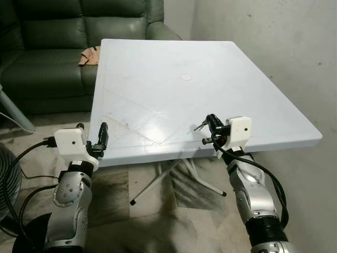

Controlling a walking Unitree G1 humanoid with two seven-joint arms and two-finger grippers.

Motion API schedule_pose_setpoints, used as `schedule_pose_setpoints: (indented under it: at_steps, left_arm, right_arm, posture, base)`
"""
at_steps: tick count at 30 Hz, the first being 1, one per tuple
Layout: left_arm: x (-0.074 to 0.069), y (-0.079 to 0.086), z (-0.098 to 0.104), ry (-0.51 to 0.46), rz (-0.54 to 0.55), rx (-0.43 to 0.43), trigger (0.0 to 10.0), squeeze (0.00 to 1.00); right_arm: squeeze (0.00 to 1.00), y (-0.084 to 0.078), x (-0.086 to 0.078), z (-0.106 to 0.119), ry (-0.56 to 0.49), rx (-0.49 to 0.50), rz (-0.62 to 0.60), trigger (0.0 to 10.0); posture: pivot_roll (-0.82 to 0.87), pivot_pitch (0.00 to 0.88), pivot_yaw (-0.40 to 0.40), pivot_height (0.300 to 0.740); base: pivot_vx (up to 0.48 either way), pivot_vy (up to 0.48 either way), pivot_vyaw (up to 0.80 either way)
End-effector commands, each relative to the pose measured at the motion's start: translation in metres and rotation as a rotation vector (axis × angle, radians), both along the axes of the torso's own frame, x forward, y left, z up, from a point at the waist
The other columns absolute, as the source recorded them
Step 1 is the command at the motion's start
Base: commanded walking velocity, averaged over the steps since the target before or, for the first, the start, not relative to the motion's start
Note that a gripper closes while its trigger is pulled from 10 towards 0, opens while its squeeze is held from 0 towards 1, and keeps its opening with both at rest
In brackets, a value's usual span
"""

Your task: Hang keys on a hook

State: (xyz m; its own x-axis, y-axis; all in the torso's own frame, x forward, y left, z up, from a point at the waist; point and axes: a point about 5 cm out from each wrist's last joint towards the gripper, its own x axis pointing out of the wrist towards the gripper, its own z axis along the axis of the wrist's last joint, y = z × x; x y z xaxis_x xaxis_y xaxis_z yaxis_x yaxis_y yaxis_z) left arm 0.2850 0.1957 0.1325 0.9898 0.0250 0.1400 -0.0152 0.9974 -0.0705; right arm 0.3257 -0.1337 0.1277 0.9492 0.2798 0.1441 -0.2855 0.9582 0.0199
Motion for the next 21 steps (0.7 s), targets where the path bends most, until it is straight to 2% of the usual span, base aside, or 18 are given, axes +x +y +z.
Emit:
schedule_pose_setpoints:
  at_steps: [1,15,21]
  left_arm:
    - [0.0017,0.0034,0.0004,-0.003,0.008,0.006,10.0,0.00]
    - [0.0051,0.0021,0.0016,-0.012,0.011,-0.001,10.0,0.00]
    - [0.0037,0.0073,-0.0006,0.001,0.039,0.013,10.0,0.00]
  right_arm:
    - [0.00,-0.0026,-0.0013,-0.0014,0.003,-0.022,-0.008,10.0]
    - [0.00,-0.0050,0.0015,0.0016,-0.003,-0.039,-0.019,10.0]
    - [0.00,-0.0027,0.0023,-0.0026,0.005,-0.038,-0.025,10.0]
  posture:
    - [-0.07,0.000,-0.020,0.740]
    - [-0.06,0.000,-0.036,0.740]
    - [-0.05,0.000,-0.019,0.740]
  base:
    - [0.000,0.000,-0.78]
    - [0.000,0.000,-0.78]
    - [0.000,0.000,-0.77]
